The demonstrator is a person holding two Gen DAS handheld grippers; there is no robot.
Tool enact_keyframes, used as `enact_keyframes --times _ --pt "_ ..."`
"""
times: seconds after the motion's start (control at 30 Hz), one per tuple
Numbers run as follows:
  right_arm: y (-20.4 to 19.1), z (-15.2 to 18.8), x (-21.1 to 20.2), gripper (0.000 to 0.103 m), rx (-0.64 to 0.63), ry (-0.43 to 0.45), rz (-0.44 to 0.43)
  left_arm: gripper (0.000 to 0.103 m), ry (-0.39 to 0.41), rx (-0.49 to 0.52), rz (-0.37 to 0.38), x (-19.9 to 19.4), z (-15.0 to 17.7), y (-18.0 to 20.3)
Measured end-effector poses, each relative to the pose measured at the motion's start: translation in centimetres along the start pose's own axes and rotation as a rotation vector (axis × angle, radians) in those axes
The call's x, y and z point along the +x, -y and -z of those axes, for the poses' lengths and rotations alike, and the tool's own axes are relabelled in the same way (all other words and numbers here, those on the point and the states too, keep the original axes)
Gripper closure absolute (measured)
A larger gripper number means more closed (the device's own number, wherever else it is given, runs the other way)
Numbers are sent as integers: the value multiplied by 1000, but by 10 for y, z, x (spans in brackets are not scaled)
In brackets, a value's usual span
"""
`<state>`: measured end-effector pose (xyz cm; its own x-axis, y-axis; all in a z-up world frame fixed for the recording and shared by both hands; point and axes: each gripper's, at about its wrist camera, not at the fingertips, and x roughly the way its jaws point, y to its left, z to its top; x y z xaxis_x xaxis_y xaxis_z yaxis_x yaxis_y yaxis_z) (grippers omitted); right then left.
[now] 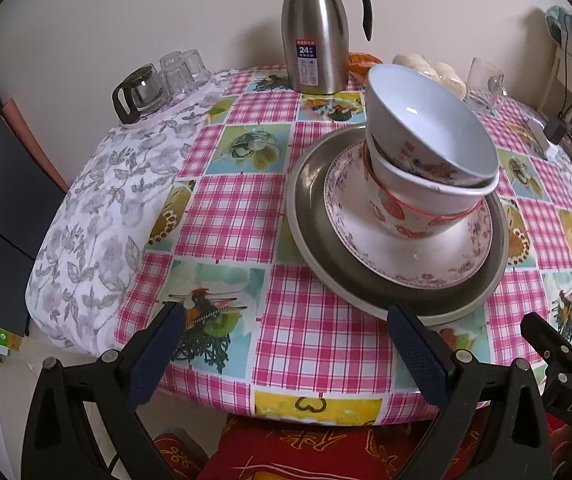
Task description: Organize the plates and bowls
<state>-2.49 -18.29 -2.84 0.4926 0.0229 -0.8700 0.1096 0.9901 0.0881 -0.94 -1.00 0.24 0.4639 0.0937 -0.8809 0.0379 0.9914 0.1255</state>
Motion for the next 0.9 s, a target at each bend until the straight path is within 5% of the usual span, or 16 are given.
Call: enact_keyframes --times 0.9 --pt "-3 19 -1 0 -1 -13 7 2 -37 3 -12 1 20 -7"
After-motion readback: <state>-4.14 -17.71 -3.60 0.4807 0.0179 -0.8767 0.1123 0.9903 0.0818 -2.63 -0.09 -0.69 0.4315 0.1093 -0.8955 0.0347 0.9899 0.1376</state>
